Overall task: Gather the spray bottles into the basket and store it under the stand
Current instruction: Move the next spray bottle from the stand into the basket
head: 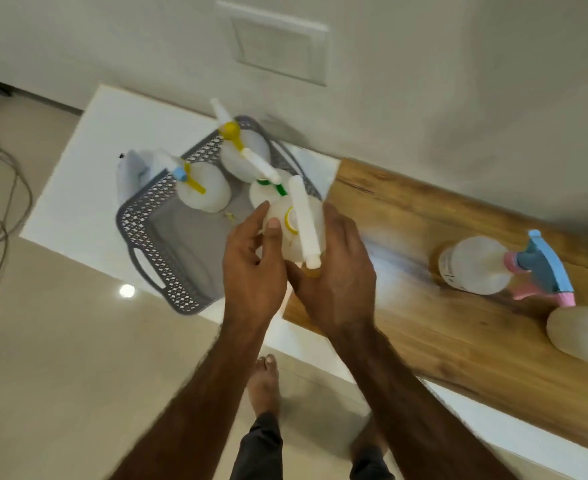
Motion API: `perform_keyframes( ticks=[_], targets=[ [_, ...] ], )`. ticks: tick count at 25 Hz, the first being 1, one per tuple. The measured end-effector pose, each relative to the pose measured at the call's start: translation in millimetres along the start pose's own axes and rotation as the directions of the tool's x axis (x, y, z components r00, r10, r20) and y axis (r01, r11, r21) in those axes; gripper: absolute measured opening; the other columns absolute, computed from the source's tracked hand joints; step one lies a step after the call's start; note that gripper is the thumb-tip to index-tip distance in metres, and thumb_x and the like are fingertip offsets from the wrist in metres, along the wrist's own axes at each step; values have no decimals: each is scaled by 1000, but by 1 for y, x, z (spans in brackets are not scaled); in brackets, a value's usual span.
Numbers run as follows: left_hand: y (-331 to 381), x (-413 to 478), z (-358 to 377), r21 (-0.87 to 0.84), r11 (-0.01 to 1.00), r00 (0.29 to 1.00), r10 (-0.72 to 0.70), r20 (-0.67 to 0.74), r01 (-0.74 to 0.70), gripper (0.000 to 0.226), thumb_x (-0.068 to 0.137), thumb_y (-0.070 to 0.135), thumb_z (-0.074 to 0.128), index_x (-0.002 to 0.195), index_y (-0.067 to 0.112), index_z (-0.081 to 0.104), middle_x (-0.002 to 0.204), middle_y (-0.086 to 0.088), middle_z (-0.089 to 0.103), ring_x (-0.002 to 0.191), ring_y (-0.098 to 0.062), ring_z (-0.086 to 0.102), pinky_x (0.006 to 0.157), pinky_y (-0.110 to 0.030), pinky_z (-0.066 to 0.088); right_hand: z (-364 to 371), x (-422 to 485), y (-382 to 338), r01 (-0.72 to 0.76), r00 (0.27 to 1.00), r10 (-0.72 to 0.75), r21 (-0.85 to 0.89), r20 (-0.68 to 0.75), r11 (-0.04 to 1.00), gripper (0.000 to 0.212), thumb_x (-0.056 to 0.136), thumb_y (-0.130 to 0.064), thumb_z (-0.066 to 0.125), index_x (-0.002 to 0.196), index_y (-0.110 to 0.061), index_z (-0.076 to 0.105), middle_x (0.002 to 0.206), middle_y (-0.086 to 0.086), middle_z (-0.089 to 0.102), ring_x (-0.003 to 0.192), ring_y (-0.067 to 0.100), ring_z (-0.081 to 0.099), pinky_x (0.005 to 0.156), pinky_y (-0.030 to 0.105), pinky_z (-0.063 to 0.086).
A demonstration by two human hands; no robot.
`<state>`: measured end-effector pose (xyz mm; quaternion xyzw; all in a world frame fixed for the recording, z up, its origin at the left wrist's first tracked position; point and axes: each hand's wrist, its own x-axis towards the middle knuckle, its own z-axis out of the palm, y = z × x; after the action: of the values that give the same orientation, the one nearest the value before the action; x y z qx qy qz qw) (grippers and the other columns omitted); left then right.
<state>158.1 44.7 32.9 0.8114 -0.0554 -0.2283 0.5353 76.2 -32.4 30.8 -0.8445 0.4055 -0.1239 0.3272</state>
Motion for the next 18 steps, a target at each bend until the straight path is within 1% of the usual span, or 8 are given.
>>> perform_keyframes(
  ticks=[3,5,8,10,12,14,16,18],
  targets=[
    [-16,15,-42,3,999,997,-40,-65,41,51,98,62,51,140,36,67,135,-5,71,125,-21,69,105,-54,59,35,1,-29,105,994,-104,-35,35,994,94,75,-60,77,148,-13,42,139,9,60,121,28,61,92,43,56],
    [-23,25,-57,0,1000,996,-26,-80,26,42,104,55,51,135,33,70,130,0,74,119,-15,72,102,-44,61,55,4,-38,146,988,-144,-32,54,989,92,75,-55,78,147,-9,44,136,11,62,118,30,64,88,42,57],
    [-37,41,-70,-35,999,996,-30,-80,27,25,110,32,52,123,27,73,115,6,79,105,-7,75,90,-30,63,79,12,-46,141,981,-138,-17,136,990,91,74,-47,80,147,-9,42,133,12,63,115,33,65,85,44,57],
    [-51,56,-75,-19,998,994,-67,-90,65,23,109,30,53,120,26,72,109,9,77,99,1,73,87,-24,62,96,19,-48,142,973,-133,-35,187,989,90,73,-46,82,146,-11,43,128,10,64,112,31,66,84,43,57],
    [-61,67,-75,17,995,990,-101,-95,103,24,109,25,53,121,22,73,98,14,74,87,8,71,77,-14,57,110,26,-46,140,964,-124,-54,236,989,89,73,-45,83,146,-13,43,129,7,63,114,28,65,87,44,59],
    [-69,76,-72,33,991,987,-130,-96,133,27,109,25,52,124,15,73,100,7,75,87,1,71,77,-17,57,123,34,-42,128,955,-96,-96,282,987,89,73,-42,83,146,-14,42,132,7,61,116,30,63,90,48,58],
    [-75,81,-70,16,986,982,-163,-95,165,30,109,27,52,127,13,71,109,0,75,97,-11,72,82,-23,59,132,40,-39,138,948,-88,-146,306,980,90,73,-41,83,147,-14,40,134,8,58,118,31,62,91,50,57],
    [-80,84,-69,-17,980,976,-197,-94,196,30,110,27,51,129,13,70,110,1,74,99,-13,71,80,-20,56,137,42,-38,184,940,-118,-186,320,965,94,73,-42,83,149,-14,36,137,7,56,118,30,61,91,49,57]
  ],
)
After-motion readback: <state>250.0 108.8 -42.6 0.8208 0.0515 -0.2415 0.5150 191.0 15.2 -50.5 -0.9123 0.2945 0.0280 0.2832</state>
